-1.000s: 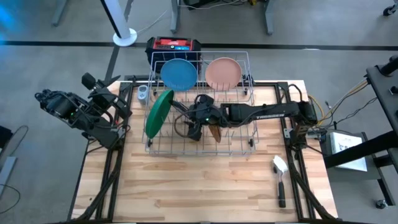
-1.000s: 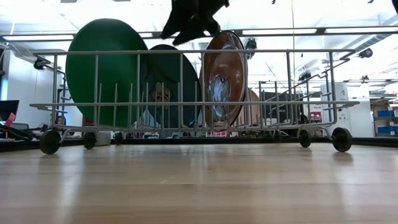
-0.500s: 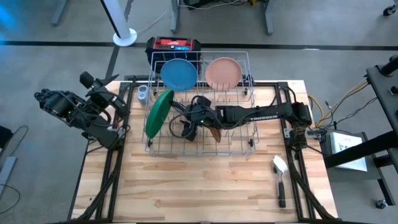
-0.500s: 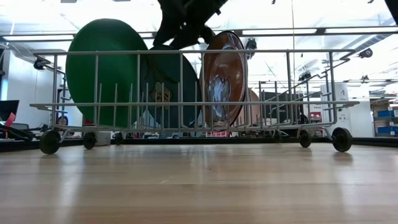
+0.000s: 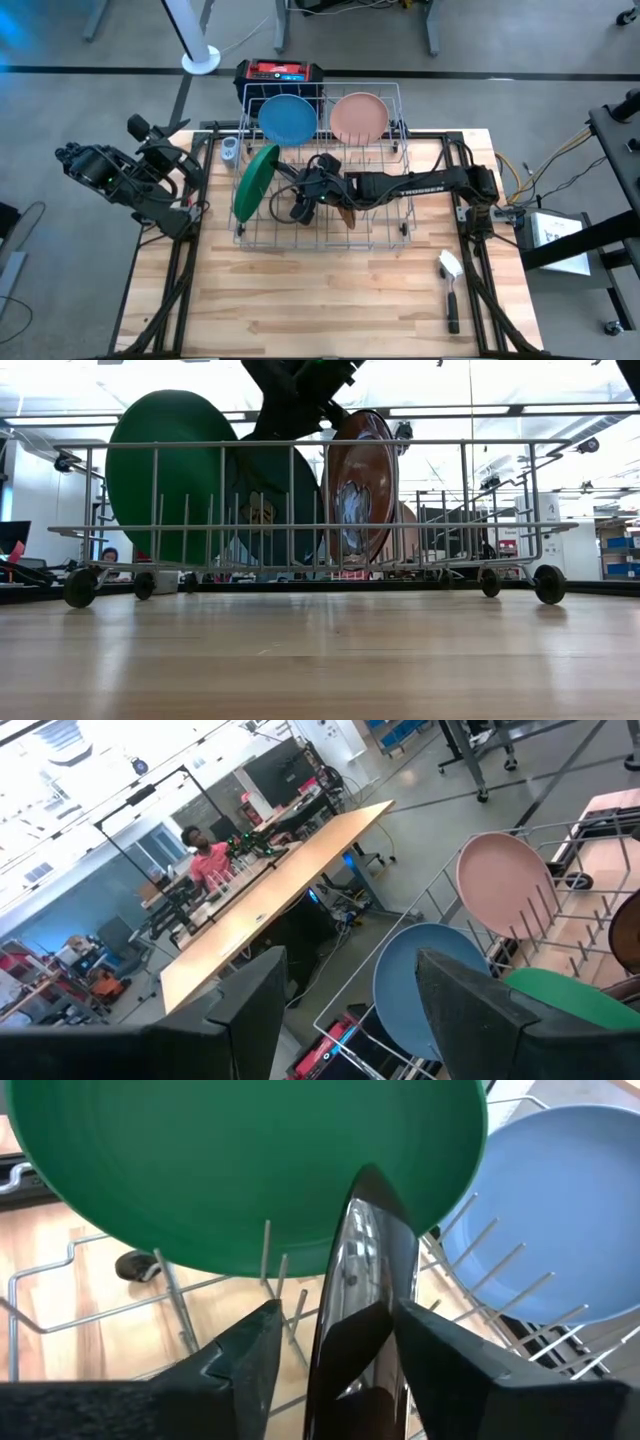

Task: Sort dishes
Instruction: Adjust the blue floral plate on the right side of the dish rack

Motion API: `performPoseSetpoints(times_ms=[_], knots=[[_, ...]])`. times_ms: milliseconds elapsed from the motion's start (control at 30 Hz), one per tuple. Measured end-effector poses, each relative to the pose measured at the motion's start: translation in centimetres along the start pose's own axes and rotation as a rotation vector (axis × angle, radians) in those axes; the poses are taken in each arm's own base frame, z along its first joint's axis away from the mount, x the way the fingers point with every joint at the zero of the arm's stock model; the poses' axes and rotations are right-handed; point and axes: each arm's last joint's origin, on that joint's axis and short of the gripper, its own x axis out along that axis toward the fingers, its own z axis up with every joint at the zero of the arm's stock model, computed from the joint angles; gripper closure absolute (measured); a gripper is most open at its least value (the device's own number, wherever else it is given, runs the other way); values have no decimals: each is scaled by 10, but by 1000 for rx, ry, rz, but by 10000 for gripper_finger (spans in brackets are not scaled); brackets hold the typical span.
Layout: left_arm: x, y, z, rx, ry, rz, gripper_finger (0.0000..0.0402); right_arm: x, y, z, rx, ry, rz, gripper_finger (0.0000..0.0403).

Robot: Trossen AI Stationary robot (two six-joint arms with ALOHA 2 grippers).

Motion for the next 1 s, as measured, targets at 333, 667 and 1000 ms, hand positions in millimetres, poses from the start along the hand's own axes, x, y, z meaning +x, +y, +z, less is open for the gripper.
performPoseSetpoints(times_ms=[333, 667, 1000], knots=[[0, -1, 0, 3, 0, 0, 191, -1, -1, 1, 12, -2, -30, 335], [0, -1, 0, 5, 1, 0, 191, -12, -4, 9, 15, 14, -89, 367], [0, -1, -1, 5, 1, -1, 191, -30, -3, 23, 49, 53, -65, 402]])
